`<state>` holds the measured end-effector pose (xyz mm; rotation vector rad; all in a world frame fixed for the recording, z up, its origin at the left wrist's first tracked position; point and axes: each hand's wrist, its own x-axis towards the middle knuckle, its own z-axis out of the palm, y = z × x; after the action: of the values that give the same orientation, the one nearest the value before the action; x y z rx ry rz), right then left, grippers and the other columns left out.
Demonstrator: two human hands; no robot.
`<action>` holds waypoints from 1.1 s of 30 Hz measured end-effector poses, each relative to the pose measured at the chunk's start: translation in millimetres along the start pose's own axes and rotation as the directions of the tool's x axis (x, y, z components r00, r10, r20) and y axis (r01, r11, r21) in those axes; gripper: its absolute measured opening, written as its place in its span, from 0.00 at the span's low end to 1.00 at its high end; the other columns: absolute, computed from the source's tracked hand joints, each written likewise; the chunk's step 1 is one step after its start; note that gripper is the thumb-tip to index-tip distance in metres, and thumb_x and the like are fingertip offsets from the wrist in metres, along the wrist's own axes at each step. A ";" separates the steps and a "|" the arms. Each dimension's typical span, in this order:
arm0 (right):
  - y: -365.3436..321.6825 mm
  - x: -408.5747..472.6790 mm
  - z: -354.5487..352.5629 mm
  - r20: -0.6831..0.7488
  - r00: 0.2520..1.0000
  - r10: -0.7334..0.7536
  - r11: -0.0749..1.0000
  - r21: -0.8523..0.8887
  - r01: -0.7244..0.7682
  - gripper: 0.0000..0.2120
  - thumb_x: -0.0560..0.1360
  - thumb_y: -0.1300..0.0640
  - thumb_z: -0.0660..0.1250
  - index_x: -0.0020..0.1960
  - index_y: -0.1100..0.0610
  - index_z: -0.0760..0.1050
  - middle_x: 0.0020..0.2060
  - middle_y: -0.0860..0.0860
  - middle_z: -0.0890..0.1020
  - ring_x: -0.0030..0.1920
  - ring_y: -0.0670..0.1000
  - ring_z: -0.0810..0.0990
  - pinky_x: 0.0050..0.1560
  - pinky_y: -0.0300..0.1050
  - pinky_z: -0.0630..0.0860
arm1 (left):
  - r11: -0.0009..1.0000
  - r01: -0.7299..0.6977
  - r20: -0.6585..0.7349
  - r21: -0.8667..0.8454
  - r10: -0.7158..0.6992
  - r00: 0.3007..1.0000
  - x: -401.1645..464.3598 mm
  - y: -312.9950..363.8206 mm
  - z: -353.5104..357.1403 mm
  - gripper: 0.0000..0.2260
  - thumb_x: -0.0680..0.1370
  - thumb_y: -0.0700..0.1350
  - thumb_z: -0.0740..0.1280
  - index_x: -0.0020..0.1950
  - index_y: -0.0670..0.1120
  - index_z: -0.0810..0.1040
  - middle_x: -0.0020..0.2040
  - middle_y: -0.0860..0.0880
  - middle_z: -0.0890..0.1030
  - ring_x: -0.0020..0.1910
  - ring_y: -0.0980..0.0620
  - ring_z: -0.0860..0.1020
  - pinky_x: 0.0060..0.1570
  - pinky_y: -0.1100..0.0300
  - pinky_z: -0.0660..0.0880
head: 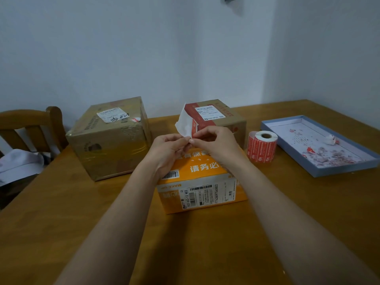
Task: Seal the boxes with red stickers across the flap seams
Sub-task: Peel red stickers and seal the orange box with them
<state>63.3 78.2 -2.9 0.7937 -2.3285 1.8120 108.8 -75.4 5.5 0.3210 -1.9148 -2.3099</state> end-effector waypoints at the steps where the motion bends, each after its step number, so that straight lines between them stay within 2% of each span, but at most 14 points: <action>1: 0.2 0.1 0.0 -0.001 1.000 -0.001 1.000 -0.011 0.001 0.10 0.71 0.53 0.75 0.51 0.55 0.82 0.42 0.41 0.81 0.41 0.28 0.75 0.38 0.20 0.69 | 1.000 -0.001 0.006 -0.003 0.001 1.000 -0.4 0.0 -0.3 0.04 0.76 0.37 0.70 0.47 0.38 0.81 0.50 0.40 0.83 0.48 0.50 0.84 0.44 0.62 0.79; 4: 0.8 0.4 0.6 -0.002 1.000 -0.001 0.999 -0.042 0.001 0.09 0.72 0.52 0.74 0.50 0.54 0.83 0.42 0.41 0.81 0.42 0.30 0.76 0.37 0.21 0.69 | 1.000 -0.011 0.021 0.008 0.010 1.000 -1.0 -0.7 -1.7 0.06 0.76 0.38 0.69 0.50 0.37 0.81 0.50 0.41 0.83 0.48 0.50 0.84 0.46 0.62 0.79; 7: 1.4 0.2 0.8 -0.011 1.000 0.003 0.999 -0.049 -0.004 0.07 0.73 0.53 0.73 0.49 0.53 0.83 0.42 0.42 0.82 0.43 0.33 0.78 0.37 0.22 0.69 | 1.000 -0.016 0.028 0.002 0.016 0.999 -1.7 -1.1 -1.9 0.04 0.76 0.37 0.69 0.49 0.37 0.82 0.46 0.43 0.84 0.47 0.51 0.83 0.48 0.61 0.80; 13: 0.4 -1.1 1.0 -0.013 1.000 0.002 1.000 -0.030 -0.002 0.05 0.74 0.55 0.72 0.48 0.54 0.83 0.41 0.43 0.83 0.41 0.30 0.77 0.37 0.21 0.68 | 1.000 -0.025 0.033 -0.013 0.025 0.999 -3.0 -0.9 -0.4 0.03 0.76 0.36 0.68 0.46 0.37 0.81 0.44 0.43 0.84 0.45 0.52 0.83 0.50 0.61 0.80; 20: -0.3 -0.4 2.1 -0.026 0.999 0.034 0.999 -0.007 -0.035 0.03 0.74 0.56 0.71 0.47 0.54 0.83 0.40 0.43 0.83 0.41 0.34 0.78 0.36 0.21 0.68 | 1.000 -0.013 0.036 -0.027 0.014 0.999 -2.8 -0.9 0.8 0.07 0.76 0.35 0.69 0.52 0.34 0.80 0.46 0.43 0.84 0.45 0.52 0.84 0.50 0.61 0.80; 27: -2.4 0.4 1.7 -0.022 0.994 0.109 0.993 0.050 -0.108 0.02 0.74 0.57 0.72 0.45 0.54 0.83 0.40 0.45 0.83 0.45 0.41 0.79 0.42 0.33 0.70 | 1.000 -0.006 0.038 -0.014 0.006 0.999 -2.4 -0.6 1.5 0.06 0.76 0.34 0.68 0.51 0.37 0.81 0.52 0.42 0.83 0.50 0.50 0.83 0.48 0.61 0.80; 30: -2.7 0.8 1.8 -0.021 0.991 0.130 0.990 0.063 -0.129 0.02 0.74 0.57 0.71 0.45 0.54 0.83 0.40 0.45 0.83 0.45 0.43 0.79 0.43 0.34 0.71 | 1.000 -0.004 0.036 -0.006 0.004 0.999 -2.4 -0.3 1.2 0.03 0.76 0.34 0.68 0.49 0.38 0.81 0.51 0.42 0.83 0.50 0.50 0.83 0.47 0.62 0.80; 33: -2.0 2.1 2.2 -0.034 0.988 0.150 0.987 0.071 -0.147 0.02 0.74 0.57 0.71 0.44 0.54 0.83 0.41 0.46 0.83 0.47 0.45 0.80 0.45 0.37 0.72 | 1.000 -0.001 0.036 -0.011 0.001 0.999 -2.4 -0.3 1.0 0.05 0.76 0.34 0.68 0.51 0.38 0.80 0.51 0.43 0.83 0.49 0.50 0.84 0.47 0.61 0.80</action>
<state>62.9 75.1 -1.0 0.6009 -2.3710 1.9566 110.9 -73.8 5.6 0.2792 -1.9175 -2.3407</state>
